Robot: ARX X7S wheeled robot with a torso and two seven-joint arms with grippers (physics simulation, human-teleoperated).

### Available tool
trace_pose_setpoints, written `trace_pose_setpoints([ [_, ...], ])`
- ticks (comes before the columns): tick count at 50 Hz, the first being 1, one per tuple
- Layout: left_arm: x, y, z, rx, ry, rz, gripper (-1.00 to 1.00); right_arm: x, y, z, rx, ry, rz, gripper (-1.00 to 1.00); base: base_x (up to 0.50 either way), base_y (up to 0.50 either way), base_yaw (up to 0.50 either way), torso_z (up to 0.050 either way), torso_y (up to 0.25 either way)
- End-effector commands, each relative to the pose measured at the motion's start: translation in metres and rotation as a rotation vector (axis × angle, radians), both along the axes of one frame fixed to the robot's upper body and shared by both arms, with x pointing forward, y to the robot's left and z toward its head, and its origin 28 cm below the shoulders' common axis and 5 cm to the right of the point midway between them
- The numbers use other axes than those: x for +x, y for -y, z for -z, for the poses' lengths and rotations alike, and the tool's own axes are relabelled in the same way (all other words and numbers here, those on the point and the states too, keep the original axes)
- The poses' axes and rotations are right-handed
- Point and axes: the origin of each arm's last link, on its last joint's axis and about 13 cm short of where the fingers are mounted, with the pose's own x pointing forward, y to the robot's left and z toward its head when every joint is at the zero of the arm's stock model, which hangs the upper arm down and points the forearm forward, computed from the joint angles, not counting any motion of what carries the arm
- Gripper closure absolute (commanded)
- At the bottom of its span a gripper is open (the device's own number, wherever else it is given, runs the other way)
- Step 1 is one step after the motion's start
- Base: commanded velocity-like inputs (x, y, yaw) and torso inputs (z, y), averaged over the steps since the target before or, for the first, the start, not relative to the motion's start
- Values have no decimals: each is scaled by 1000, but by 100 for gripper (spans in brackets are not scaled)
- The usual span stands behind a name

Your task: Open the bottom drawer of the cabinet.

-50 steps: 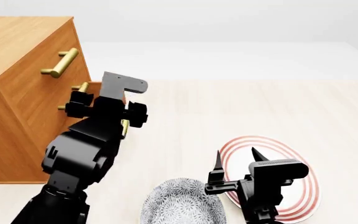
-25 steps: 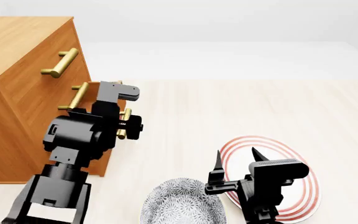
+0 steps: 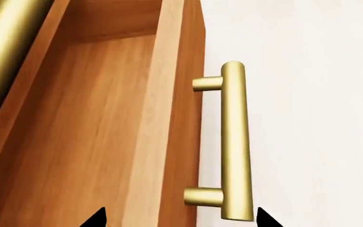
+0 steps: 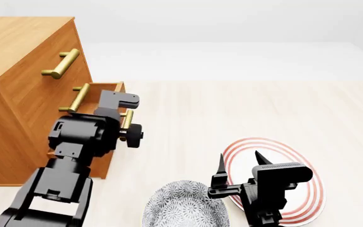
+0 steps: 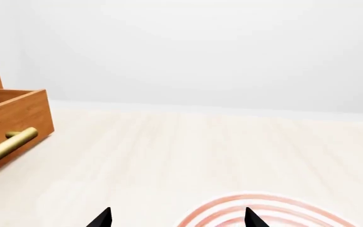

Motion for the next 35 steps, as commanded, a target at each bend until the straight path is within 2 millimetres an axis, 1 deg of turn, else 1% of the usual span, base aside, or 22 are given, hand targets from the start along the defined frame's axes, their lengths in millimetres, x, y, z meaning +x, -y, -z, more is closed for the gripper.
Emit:
trace_pose_setpoints([
  [1, 5, -6, 4, -2, -26, -23, -100, 0, 0, 0, -2, -1, 1, -100, 0, 0, 0, 0, 0],
  [19, 6, -8, 12, -29, -99, 29, -100, 0, 0, -1, -4, 0, 3, -100, 0, 0, 0, 0, 0],
  [35, 1, -2, 11, -52, -108, 112, -100, 0, 0, 0, -3, -2, 4, -100, 0, 0, 0, 0, 0],
])
